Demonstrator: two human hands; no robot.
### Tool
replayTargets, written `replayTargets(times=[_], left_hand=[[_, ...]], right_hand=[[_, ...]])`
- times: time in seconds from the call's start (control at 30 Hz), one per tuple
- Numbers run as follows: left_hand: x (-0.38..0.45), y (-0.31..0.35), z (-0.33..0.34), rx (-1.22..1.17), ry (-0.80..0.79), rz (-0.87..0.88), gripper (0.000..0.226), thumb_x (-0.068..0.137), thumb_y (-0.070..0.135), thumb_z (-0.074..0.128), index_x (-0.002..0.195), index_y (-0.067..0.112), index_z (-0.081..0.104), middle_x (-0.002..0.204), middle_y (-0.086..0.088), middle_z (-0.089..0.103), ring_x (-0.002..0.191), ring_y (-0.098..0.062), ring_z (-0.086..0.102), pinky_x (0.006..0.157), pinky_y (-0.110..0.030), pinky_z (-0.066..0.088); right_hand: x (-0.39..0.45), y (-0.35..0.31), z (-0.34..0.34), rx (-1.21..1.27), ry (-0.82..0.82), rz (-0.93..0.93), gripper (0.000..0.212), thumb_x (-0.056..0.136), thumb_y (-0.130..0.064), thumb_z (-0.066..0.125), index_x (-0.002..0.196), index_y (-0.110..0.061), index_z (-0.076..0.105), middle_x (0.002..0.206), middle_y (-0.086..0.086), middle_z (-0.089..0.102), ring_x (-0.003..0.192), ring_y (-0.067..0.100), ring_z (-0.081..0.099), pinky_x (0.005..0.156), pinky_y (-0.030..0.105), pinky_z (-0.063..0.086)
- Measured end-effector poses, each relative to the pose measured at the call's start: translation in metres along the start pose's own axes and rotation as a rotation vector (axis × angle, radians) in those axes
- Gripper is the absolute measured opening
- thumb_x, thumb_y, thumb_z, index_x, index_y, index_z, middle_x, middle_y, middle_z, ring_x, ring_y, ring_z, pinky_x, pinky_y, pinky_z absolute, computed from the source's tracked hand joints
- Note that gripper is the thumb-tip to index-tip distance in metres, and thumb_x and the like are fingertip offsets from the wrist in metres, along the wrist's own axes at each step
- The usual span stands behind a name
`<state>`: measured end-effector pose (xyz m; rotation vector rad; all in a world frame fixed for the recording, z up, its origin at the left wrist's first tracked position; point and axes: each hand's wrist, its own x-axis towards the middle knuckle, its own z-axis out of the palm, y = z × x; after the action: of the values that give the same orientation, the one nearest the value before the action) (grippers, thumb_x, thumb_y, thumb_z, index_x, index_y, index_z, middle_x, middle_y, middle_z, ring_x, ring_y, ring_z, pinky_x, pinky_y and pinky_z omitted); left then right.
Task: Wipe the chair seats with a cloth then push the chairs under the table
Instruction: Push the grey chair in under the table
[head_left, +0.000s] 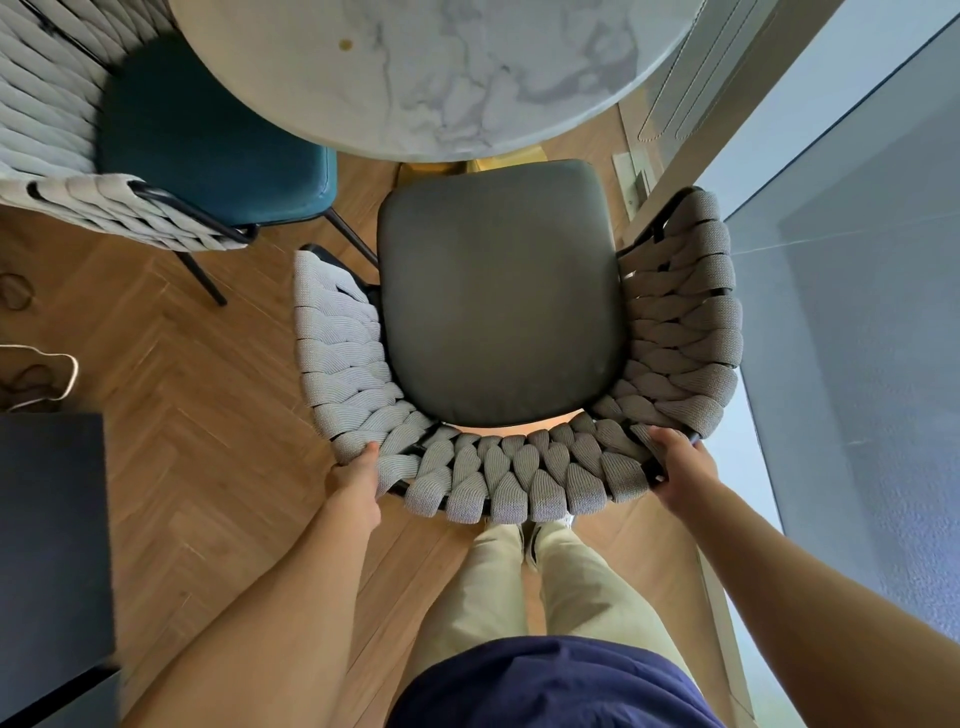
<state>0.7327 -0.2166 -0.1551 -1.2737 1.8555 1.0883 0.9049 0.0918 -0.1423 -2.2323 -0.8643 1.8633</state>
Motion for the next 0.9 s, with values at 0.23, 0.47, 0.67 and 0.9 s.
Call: replayTargets(times=[0.23, 0.47, 0.67, 0.9], left_hand=[[-0.007, -0.006, -0.005, 0.067, -0.007, 0.094, 0.07, 0.083, 0.051, 0.068, 0.135, 0.009, 0.047, 0.138, -0.009, 0.053, 0.119, -0.033, 0.055, 0.104, -0.047, 0.039], [-0.038, -0.021, -0.018, 0.233, 0.087, 0.405, 0.036, 0.091, 0.033, 0.062, 0.094, -0.002, 0.062, 0.08, -0.011, 0.059, 0.073, -0.026, 0.051, 0.063, -0.031, 0.039], [-0.051, -0.019, -0.044, 0.252, 0.172, 0.515, 0.017, 0.091, 0.017, 0.059, 0.092, 0.007, 0.071, 0.087, -0.009, 0.065, 0.081, -0.027, 0.056, 0.073, -0.034, 0.043], [-0.027, -0.006, -0.093, 0.181, 0.131, 0.48, 0.03, 0.086, 0.025, 0.069, 0.057, 0.02, 0.065, 0.075, -0.007, 0.072, 0.084, -0.03, 0.067, 0.076, -0.035, 0.047]], right_hand=[[-0.005, 0.003, -0.008, -0.062, -0.045, -0.001, 0.039, 0.087, -0.026, 0.066, 0.122, -0.016, 0.052, 0.129, 0.011, 0.058, 0.108, 0.028, 0.058, 0.097, 0.051, 0.048], [-0.05, 0.009, -0.03, -0.503, 0.202, -0.765, 0.059, 0.087, -0.028, 0.062, 0.14, -0.016, 0.04, 0.14, 0.009, 0.044, 0.128, 0.026, 0.043, 0.106, 0.042, 0.036], [-0.07, 0.01, -0.003, -0.827, -0.167, -1.159, 0.036, 0.085, -0.011, 0.065, 0.121, -0.011, 0.059, 0.117, 0.007, 0.059, 0.11, 0.024, 0.054, 0.092, 0.031, 0.043], [-0.094, 0.037, 0.068, -1.061, -0.413, -1.156, 0.03, 0.087, -0.019, 0.066, 0.116, -0.016, 0.062, 0.114, 0.001, 0.059, 0.106, 0.021, 0.057, 0.088, 0.036, 0.05]])
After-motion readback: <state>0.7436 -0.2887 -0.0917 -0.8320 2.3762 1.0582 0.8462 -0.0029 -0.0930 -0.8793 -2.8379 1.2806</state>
